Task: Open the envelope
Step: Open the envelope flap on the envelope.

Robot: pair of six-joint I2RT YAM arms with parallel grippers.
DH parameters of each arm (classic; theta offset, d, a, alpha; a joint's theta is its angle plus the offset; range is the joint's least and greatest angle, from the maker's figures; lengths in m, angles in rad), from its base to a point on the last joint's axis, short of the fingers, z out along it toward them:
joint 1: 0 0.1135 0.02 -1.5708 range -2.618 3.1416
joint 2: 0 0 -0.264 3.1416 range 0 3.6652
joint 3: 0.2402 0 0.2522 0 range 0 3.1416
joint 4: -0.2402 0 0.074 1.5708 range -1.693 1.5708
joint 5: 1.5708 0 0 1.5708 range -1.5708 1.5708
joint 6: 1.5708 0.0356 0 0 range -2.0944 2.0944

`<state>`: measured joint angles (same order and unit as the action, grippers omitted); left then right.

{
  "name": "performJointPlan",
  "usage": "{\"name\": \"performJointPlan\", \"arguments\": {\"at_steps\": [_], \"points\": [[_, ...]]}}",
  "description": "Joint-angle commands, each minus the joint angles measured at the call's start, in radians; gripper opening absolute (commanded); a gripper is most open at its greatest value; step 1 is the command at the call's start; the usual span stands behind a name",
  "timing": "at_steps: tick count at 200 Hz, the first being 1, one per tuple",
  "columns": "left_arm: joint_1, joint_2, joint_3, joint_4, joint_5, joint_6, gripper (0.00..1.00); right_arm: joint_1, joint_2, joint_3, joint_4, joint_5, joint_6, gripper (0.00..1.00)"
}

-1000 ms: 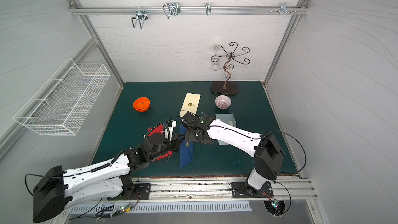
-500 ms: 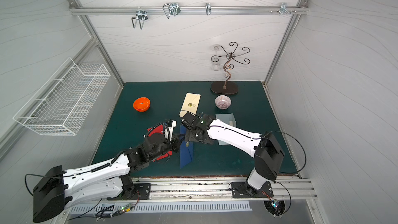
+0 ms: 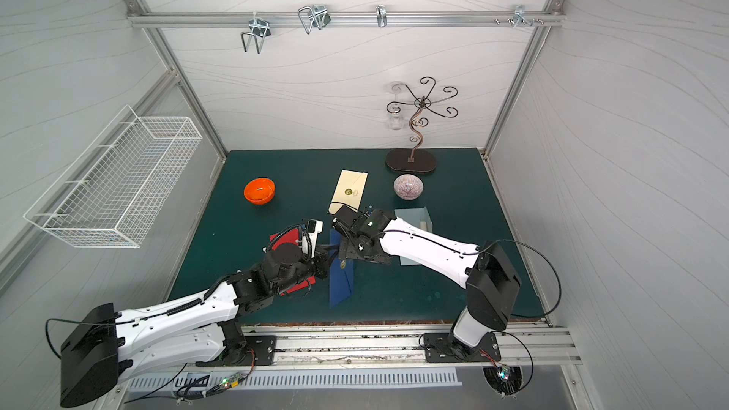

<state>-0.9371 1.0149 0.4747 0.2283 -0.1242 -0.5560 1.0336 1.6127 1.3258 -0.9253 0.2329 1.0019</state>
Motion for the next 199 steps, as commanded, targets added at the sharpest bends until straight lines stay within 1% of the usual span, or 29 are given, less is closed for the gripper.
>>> {"name": "performJointPlan", "arguments": {"at_steps": [1,199], "points": [[-0.006,-0.016,0.021,0.068,-0.005,0.011,0.0,-0.004,-0.018,-0.006,-0.045,0.02,0.004,0.99],[-0.005,-0.016,0.023,0.063,-0.005,0.012,0.0,-0.004,-0.024,-0.007,-0.063,0.036,0.004,0.99]]}}
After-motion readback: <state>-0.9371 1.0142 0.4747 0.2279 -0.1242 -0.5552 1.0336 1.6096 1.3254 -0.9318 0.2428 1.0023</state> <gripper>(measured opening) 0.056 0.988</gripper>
